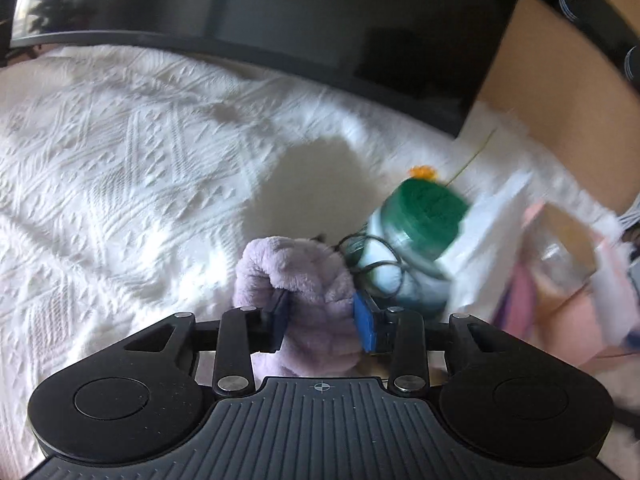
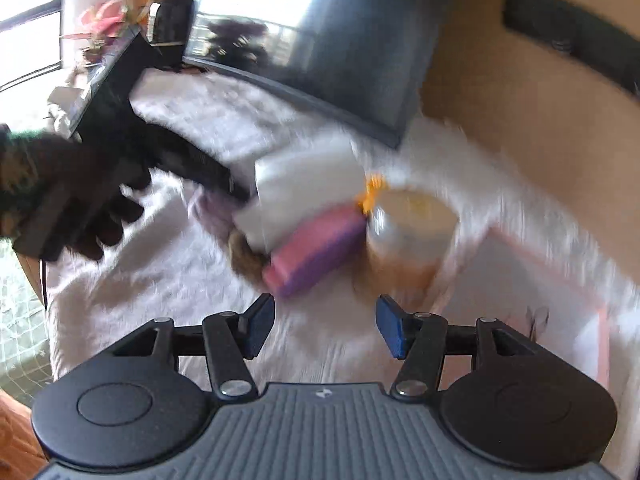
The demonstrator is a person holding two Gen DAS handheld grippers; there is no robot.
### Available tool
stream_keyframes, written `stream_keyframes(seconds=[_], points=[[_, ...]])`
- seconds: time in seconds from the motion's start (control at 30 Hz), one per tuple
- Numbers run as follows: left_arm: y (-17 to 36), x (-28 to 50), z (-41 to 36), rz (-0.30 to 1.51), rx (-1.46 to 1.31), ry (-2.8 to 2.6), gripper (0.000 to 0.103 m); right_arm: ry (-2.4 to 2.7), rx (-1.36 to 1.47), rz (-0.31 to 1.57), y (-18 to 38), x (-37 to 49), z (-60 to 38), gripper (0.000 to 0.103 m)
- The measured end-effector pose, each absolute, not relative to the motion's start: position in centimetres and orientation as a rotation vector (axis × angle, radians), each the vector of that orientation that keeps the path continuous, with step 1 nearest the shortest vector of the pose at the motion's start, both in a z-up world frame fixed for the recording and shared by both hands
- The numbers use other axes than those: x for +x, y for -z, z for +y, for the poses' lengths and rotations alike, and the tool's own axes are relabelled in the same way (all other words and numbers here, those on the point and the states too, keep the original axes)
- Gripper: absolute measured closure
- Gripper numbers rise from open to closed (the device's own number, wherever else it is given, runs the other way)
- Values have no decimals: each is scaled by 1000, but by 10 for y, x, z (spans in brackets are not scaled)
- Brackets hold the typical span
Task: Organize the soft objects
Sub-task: 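Grasp the lavender hair band with the left tool while the right tool grasps tissue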
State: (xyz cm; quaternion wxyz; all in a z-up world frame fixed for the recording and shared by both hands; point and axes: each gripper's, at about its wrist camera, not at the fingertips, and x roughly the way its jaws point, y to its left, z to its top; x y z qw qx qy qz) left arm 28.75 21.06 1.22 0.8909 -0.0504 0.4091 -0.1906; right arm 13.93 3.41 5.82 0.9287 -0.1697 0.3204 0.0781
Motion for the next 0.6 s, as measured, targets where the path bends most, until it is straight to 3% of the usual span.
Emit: stream_keyframes(seconds=[0.3, 0.6], points=[[-5, 292, 223, 836, -196, 444, 64, -279, -509, 594, -89, 226, 70, 41], [-13, 280, 227, 794, -193, 440, 81, -322, -435, 836, -64, 303, 61, 41]])
